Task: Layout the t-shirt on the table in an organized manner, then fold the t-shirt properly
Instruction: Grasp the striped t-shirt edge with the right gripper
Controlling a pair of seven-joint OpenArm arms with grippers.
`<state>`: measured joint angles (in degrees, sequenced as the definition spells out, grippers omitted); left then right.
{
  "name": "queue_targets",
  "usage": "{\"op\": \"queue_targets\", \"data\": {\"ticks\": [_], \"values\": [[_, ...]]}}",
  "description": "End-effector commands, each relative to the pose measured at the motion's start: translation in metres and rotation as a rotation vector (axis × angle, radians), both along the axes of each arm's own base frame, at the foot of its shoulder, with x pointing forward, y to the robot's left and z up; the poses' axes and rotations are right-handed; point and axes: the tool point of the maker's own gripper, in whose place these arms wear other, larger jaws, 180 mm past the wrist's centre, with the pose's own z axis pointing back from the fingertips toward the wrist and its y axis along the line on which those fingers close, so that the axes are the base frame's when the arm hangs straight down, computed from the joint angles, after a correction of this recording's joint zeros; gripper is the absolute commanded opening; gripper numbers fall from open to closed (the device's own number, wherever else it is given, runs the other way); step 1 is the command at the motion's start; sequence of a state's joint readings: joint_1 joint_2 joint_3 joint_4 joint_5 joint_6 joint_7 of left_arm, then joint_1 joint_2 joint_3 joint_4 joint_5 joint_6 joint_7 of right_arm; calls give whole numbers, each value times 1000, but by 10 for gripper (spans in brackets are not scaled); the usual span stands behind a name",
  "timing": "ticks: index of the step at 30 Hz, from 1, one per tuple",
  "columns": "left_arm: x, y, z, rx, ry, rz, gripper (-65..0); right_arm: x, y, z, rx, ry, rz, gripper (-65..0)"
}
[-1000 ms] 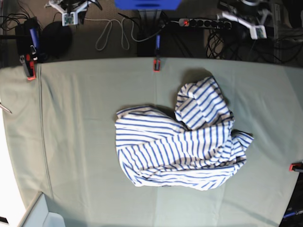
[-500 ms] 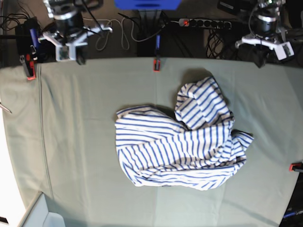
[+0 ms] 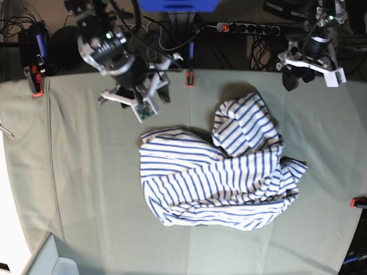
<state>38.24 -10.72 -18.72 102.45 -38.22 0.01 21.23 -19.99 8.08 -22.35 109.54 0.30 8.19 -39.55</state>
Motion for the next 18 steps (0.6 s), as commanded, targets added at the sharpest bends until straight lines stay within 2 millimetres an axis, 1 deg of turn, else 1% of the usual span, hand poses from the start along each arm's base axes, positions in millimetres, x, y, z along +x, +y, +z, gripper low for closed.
{"op": "queue_targets", "data": {"ticks": [1, 4, 7, 11, 15, 18], "values": [[4, 2, 8, 7, -30, -2, -296, 9, 4, 5, 8, -31, 17, -378], [11, 3, 11, 7, -44, 4, -294, 35, 11, -2, 2, -41, 17, -335], [11, 3, 11, 8, -45, 6, -293, 58, 14, -11, -9, -34, 9, -331], [10, 3, 11, 8, -42, 5, -293, 92, 8, -25, -51, -21, 0, -329], [5, 4, 9, 11, -33, 7, -293, 124, -16, -42, -64, -1, -84, -328], [5, 4, 9, 14, -31, 6, -293, 138, -38, -56, -54, 16, -162, -328]]}}
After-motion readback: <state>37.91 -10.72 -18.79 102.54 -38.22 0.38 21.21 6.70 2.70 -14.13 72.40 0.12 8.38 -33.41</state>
